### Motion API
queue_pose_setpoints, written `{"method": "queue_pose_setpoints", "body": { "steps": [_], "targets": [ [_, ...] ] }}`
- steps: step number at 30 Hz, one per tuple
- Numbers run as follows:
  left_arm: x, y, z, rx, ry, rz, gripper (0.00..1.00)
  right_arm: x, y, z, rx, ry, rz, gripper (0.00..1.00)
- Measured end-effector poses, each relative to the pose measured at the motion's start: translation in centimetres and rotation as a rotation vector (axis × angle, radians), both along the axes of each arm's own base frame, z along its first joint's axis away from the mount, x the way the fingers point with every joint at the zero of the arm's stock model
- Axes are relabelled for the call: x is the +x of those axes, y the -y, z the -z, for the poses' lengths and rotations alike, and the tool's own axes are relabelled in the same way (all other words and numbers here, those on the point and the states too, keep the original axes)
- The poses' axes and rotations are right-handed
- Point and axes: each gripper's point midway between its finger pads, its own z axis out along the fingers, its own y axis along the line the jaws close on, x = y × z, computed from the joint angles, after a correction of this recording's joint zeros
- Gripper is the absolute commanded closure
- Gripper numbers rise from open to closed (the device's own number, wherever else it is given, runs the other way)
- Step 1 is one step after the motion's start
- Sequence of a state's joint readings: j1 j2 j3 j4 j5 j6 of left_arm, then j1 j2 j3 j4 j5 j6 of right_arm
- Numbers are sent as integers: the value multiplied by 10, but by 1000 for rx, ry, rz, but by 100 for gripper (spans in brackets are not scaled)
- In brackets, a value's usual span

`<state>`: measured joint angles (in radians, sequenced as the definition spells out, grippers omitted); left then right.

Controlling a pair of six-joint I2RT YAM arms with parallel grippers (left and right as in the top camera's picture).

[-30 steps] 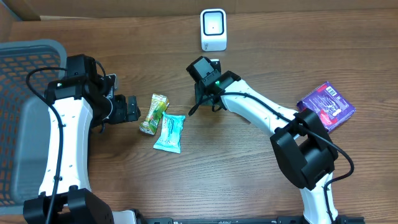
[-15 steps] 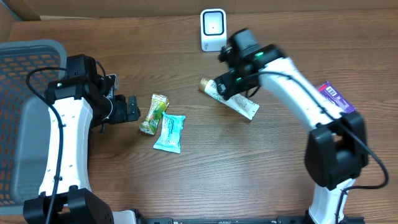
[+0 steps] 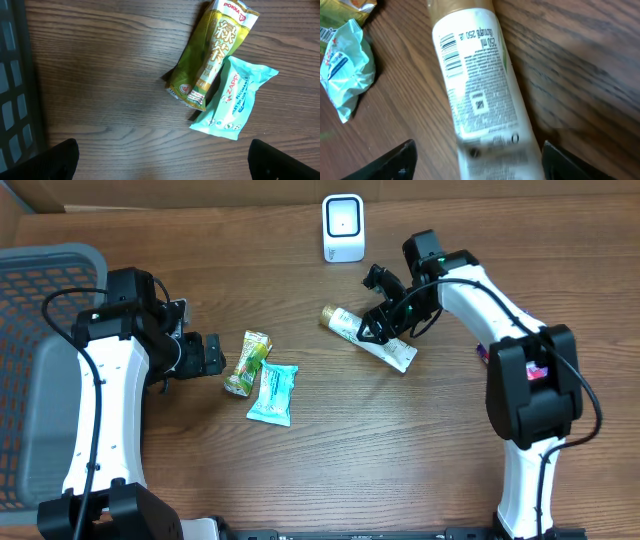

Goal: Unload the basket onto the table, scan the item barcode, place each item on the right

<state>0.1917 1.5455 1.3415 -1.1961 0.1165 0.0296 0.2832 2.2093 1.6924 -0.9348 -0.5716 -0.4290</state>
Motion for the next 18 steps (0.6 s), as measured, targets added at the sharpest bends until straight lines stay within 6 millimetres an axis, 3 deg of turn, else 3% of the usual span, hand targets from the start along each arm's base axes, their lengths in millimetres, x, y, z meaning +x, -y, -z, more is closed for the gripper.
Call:
{"method": "queue_pose_setpoints", "body": {
  "steps": [5, 8, 11, 14, 18],
  "targets": [
    [0, 0, 0, 0, 0, 0, 1, 2, -4, 3, 25, 5, -8, 27],
    [0, 0, 0, 0, 0, 0, 0, 5, -6, 2, 35, 2, 8, 39],
    [0, 0, 0, 0, 0, 0, 0, 5, -6, 2, 38, -27, 48, 45],
    [0, 0, 0, 0, 0, 0, 0, 5, -7, 2, 36, -68, 102, 60],
    [0, 0, 0, 0, 0, 0, 0, 2, -12, 2, 34, -143, 192, 62]
  ]
}}
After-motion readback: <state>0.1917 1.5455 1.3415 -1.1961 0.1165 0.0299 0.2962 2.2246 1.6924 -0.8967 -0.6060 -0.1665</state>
